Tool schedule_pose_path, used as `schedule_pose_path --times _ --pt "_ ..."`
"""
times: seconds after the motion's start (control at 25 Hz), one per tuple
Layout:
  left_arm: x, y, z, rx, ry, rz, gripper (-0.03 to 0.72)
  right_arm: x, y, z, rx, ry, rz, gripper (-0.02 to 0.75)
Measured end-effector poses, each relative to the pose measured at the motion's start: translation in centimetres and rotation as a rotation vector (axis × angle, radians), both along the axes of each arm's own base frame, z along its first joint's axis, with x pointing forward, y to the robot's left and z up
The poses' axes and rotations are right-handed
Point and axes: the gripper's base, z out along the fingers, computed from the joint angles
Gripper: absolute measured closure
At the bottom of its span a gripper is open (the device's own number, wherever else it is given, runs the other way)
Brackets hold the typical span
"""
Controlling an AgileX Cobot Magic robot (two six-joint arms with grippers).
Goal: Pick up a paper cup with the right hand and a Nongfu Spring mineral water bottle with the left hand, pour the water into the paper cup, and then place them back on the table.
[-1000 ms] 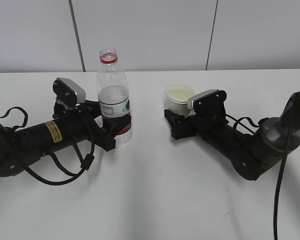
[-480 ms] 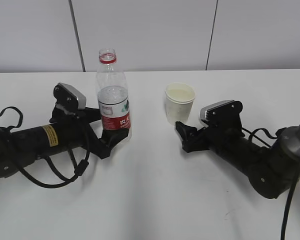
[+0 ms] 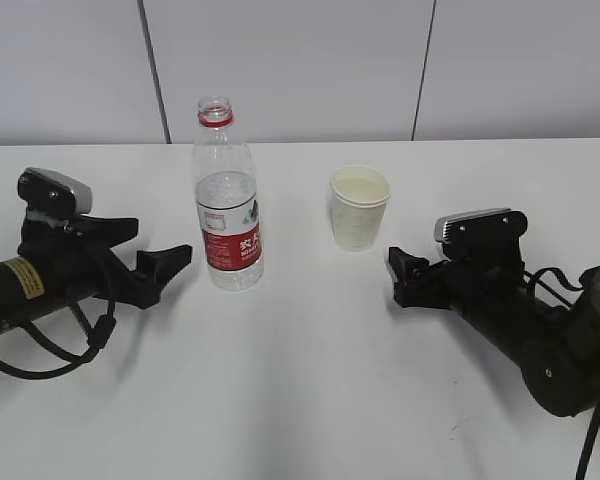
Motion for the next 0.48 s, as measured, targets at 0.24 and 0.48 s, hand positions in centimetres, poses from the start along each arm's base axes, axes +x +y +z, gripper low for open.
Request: schedule_pose_path --times 0.24,0.48 --pt "0.3 1.4 0.1 0.054 -0.023 0.151 0.101 0.2 -1.6 0.0 0.027 0.006 -0.183 0.141" --pt "1.1 3.3 0.3 0.073 -0.045 0.380 0.101 0.6 -3.9 0.8 0.043 -0.013 -0.297 0.144"
